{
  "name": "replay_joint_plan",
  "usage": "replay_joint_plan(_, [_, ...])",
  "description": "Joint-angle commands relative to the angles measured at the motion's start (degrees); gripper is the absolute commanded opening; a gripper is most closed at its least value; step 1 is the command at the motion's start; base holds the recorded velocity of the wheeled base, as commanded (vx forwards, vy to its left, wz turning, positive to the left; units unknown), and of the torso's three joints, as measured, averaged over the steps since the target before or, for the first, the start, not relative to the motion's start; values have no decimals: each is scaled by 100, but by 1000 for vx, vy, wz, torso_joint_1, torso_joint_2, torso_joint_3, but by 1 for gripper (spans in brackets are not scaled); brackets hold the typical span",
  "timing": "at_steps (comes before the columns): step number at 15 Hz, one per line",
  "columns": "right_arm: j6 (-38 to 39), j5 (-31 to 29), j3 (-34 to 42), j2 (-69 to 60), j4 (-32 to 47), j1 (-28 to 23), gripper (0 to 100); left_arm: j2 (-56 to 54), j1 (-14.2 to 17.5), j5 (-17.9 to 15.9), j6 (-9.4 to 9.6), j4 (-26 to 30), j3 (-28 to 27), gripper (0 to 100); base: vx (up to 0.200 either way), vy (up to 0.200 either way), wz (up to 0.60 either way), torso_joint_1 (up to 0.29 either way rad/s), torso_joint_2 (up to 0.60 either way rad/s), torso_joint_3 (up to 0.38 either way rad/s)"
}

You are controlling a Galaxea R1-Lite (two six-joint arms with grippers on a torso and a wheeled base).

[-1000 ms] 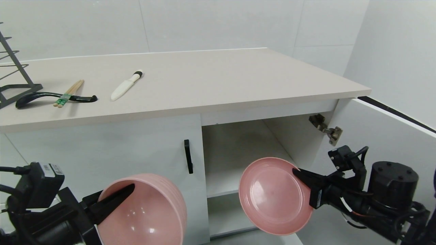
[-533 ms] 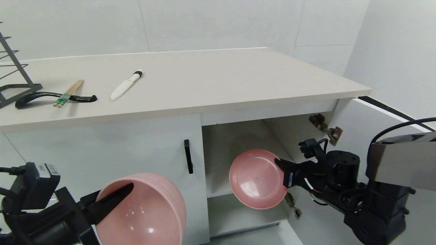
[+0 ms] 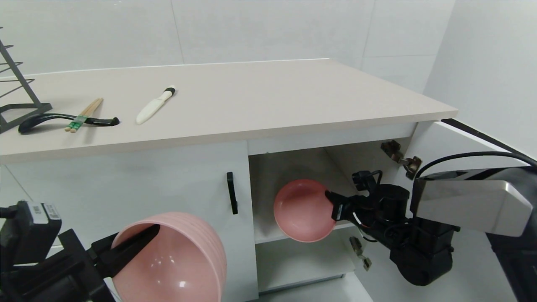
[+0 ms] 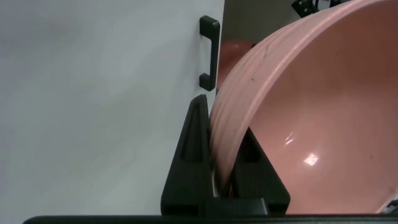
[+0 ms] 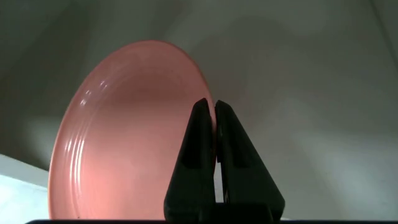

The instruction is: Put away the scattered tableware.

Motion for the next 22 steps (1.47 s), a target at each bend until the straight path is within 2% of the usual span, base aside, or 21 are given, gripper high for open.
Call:
replay_joint_plan(1, [-4,-10,-88,174,-9,2,0,-82,1,3,52,2,0,0,0,0,0,0,0,0])
replay_joint_plan(7, [23,-19,-369,455,-9,-68,0,-152,1,3,61,99,0,0,0,0,0,0,0,0])
replay_joint_plan(10, [286,-19,-844,710,-9,-138,0,-143,1,3,61,99,0,0,0,0,0,0,0,0])
replay_joint_plan(17, [330,-19,-1512,1264,17,-244,0,-125,10,3,44,134,0,0,0,0,0,0,0,0])
replay_joint_plan(22, [357,-19,-2092,1308,685,-209,0,-108,10,3,35,231,0,0,0,0,0,0,0,0])
